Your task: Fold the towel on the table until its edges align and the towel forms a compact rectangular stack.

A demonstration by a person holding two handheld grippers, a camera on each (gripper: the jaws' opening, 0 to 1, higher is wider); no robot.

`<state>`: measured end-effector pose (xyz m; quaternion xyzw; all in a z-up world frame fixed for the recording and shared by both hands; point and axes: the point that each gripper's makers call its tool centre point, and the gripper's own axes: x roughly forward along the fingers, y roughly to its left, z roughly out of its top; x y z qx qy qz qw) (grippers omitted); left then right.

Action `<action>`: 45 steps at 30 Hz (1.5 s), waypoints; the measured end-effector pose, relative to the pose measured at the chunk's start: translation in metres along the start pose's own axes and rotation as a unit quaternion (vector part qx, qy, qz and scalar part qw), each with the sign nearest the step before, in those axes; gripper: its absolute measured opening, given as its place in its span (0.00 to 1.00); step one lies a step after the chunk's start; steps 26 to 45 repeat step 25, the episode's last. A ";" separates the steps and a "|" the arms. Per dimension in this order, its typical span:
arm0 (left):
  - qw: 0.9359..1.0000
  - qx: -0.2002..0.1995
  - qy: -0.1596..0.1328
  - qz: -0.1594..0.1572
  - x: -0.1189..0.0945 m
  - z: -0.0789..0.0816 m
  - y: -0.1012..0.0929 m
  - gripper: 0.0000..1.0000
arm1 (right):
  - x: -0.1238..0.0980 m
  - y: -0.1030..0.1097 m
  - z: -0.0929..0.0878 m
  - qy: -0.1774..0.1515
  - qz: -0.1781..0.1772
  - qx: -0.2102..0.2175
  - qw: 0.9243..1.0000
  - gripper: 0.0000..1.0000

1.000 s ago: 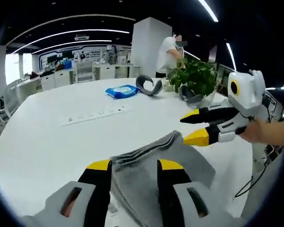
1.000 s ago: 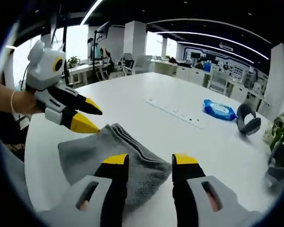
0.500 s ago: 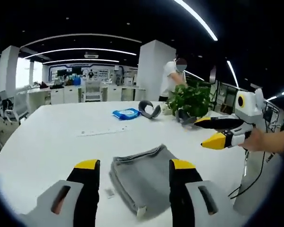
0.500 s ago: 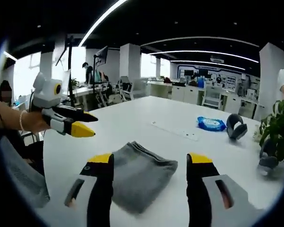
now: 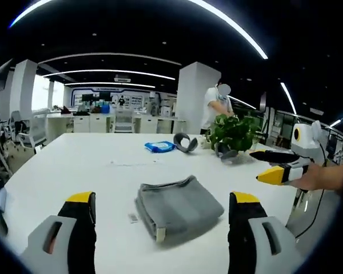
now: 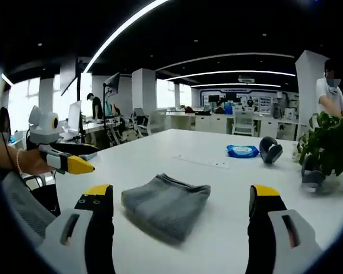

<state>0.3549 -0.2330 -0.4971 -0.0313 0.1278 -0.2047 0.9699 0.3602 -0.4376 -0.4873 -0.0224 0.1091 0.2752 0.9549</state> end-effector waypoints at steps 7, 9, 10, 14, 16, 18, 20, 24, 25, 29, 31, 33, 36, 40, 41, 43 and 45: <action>1.000 0.026 0.012 0.005 -0.002 -0.008 -0.001 1.00 | -0.006 0.000 -0.009 0.006 -0.011 -0.014 1.000 1.00; 1.000 0.025 0.015 0.009 -0.004 -0.010 0.001 1.00 | -0.007 -0.001 -0.009 0.005 -0.015 -0.012 1.000 1.00; 0.999 0.026 0.016 0.011 -0.004 -0.010 0.001 1.00 | -0.008 -0.002 -0.009 0.005 -0.016 -0.013 1.000 1.00; 0.999 0.028 0.014 0.012 -0.005 -0.010 0.002 1.00 | -0.010 0.000 -0.006 -0.006 -0.016 -0.014 1.000 1.00; 0.999 0.031 0.015 0.015 -0.007 -0.010 0.002 1.00 | -0.009 0.001 -0.010 -0.002 -0.014 -0.011 1.000 1.00; 0.999 0.032 0.018 0.015 -0.006 -0.012 0.002 1.00 | -0.008 0.002 -0.013 0.002 -0.012 -0.009 1.000 1.00; 0.999 0.035 0.020 0.018 -0.006 -0.012 0.002 1.00 | -0.008 0.003 -0.014 0.006 -0.009 -0.005 1.000 1.00; 0.999 0.037 0.022 0.019 -0.006 -0.014 0.003 1.00 | -0.008 0.003 -0.015 0.008 -0.008 -0.011 1.000 1.00; 0.999 0.036 0.024 0.020 -0.006 -0.015 0.003 1.00 | -0.007 0.003 -0.016 0.009 -0.009 -0.011 1.000 1.00; 0.999 0.036 0.024 0.020 -0.006 -0.015 0.003 1.00 | -0.007 0.003 -0.016 0.009 -0.009 -0.011 1.000 1.00; 0.999 0.036 0.024 0.020 -0.006 -0.015 0.003 1.00 | -0.007 0.003 -0.016 0.009 -0.009 -0.011 1.000 1.00; 0.999 0.036 0.024 0.020 -0.006 -0.015 0.003 1.00 | -0.007 0.003 -0.016 0.009 -0.009 -0.011 1.000 1.00; 0.999 0.036 0.024 0.020 -0.006 -0.015 0.003 1.00 | -0.007 0.003 -0.016 0.009 -0.009 -0.011 1.000 1.00; 0.999 0.036 0.024 0.020 -0.006 -0.015 0.003 1.00 | -0.007 0.003 -0.016 0.009 -0.009 -0.011 1.000 1.00; 0.999 0.036 0.024 0.020 -0.006 -0.015 0.003 1.00 | -0.007 0.003 -0.016 0.009 -0.009 -0.011 1.000 1.00; 0.999 0.036 0.024 0.020 -0.006 -0.015 0.003 1.00 | -0.007 0.003 -0.016 0.009 -0.009 -0.011 1.000 1.00; 0.999 0.036 0.024 0.020 -0.006 -0.015 0.003 1.00 | -0.007 0.003 -0.016 0.009 -0.009 -0.011 1.000 1.00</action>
